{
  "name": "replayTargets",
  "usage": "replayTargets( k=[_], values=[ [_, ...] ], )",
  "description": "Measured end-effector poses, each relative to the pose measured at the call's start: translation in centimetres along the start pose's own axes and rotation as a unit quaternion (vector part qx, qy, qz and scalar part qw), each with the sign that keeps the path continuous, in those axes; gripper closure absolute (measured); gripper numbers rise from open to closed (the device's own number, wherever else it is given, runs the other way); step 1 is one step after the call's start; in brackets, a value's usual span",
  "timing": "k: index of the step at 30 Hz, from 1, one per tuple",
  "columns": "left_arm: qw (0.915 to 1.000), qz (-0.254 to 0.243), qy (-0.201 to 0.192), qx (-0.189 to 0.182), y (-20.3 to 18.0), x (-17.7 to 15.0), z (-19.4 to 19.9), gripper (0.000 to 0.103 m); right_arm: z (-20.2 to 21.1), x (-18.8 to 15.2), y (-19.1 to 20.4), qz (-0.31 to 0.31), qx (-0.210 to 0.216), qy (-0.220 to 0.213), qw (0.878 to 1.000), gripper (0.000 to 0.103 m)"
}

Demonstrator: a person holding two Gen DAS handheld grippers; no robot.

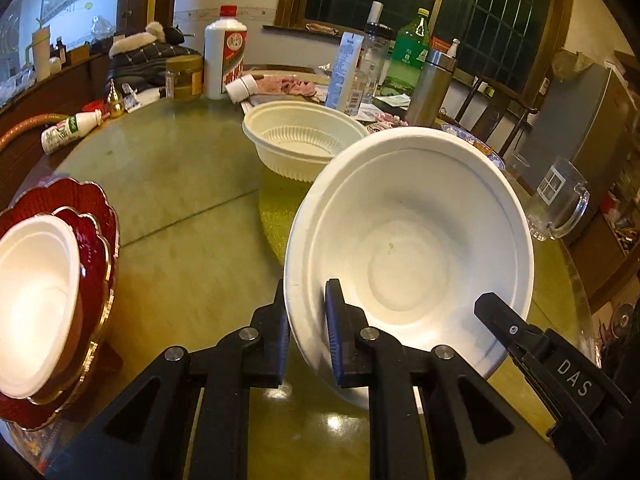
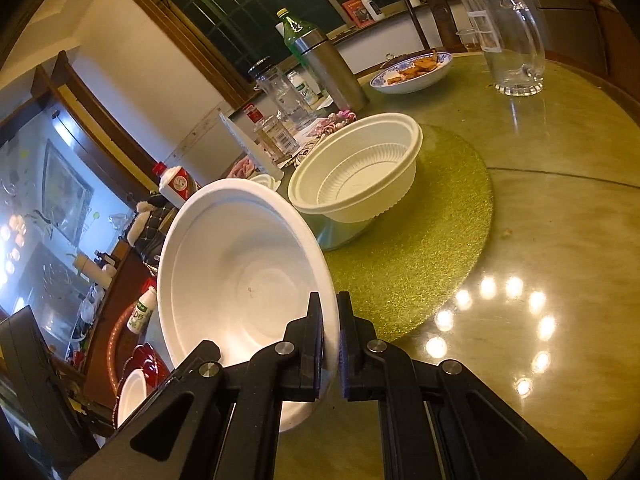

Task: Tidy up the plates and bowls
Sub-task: 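Lift the second white foam bowl above the table with both tools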

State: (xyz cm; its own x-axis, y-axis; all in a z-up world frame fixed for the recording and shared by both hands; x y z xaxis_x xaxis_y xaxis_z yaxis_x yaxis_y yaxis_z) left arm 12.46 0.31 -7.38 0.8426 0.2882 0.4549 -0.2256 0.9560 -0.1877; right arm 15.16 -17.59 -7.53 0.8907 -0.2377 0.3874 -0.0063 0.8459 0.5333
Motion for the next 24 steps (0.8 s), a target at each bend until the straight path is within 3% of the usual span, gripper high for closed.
replayTargets(
  k=[24],
  values=[
    [0.9998, -0.006, -0.018, 0.002, 0.07, -0.48, -0.11, 0.089, -0.32, -0.37, 0.30, 0.018, -0.013, -0.009, 1.000, 0.096]
  ],
)
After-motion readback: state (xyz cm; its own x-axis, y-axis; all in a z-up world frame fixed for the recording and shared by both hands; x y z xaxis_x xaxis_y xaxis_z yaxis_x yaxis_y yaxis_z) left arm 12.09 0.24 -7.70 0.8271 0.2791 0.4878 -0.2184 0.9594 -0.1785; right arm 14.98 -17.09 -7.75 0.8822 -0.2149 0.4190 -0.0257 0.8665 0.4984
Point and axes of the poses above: each gripper's, at about its wrist camera, not at the fingertips, and z roughly against the way its jaws point, y to its left, x to its top, the point moved 3 cm from there along -z, roughly the way its jaws point, and after that the axes turned 15 degrees about y, right-handed, at the moved point
